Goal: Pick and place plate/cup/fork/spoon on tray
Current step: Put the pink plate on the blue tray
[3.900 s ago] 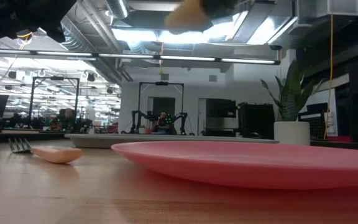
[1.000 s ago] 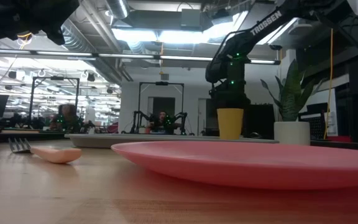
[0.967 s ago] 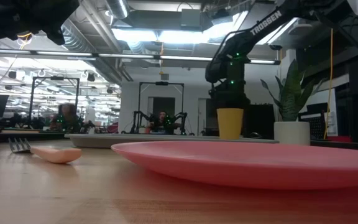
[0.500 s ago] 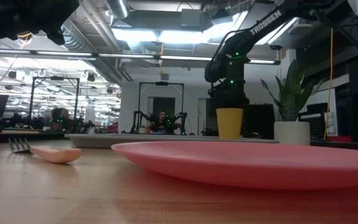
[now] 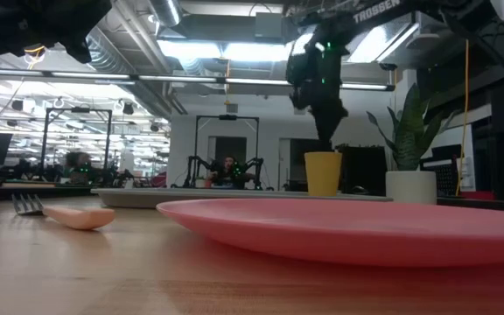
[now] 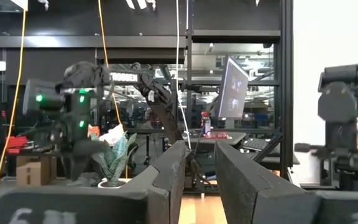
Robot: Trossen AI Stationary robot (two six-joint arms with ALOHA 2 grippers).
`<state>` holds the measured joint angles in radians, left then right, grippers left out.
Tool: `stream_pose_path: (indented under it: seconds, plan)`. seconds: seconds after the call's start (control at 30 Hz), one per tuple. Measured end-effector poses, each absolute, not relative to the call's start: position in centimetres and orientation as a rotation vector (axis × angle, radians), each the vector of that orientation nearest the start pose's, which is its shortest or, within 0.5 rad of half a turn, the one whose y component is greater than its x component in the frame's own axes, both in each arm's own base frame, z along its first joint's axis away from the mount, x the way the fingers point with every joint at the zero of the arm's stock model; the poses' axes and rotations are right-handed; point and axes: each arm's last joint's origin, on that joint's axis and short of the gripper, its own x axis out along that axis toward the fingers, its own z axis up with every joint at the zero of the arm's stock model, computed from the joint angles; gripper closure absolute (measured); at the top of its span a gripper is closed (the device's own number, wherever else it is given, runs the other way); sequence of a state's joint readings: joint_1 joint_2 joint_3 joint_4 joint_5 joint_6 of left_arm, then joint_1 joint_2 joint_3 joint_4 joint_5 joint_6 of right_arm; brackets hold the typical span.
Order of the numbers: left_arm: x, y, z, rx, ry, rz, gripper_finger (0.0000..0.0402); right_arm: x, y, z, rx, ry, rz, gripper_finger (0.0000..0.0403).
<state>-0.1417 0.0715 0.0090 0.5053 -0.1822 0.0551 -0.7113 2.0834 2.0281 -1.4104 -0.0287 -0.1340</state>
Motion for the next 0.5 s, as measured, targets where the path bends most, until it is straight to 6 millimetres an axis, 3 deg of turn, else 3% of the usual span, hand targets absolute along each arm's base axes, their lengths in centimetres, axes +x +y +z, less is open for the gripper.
stream_pose_path:
  seconds: [0.2,0.37,0.5]
  plan:
    - [9.2,-0.8,20.8,-0.017,-0.436,0.053,0.0321,31.5,-23.9,31.4,0.645,1.366,-0.320,0.0276]
    - [9.2,-0.7,20.8,-0.022,-0.434,0.070,0.0321,33.1,-21.5,31.3,0.740,1.315,-0.115,0.0276]
    - [9.2,-0.7,20.8,-0.050,-0.435,0.064,0.0321,34.4,-19.1,30.1,0.850,1.342,-0.003,0.0276]
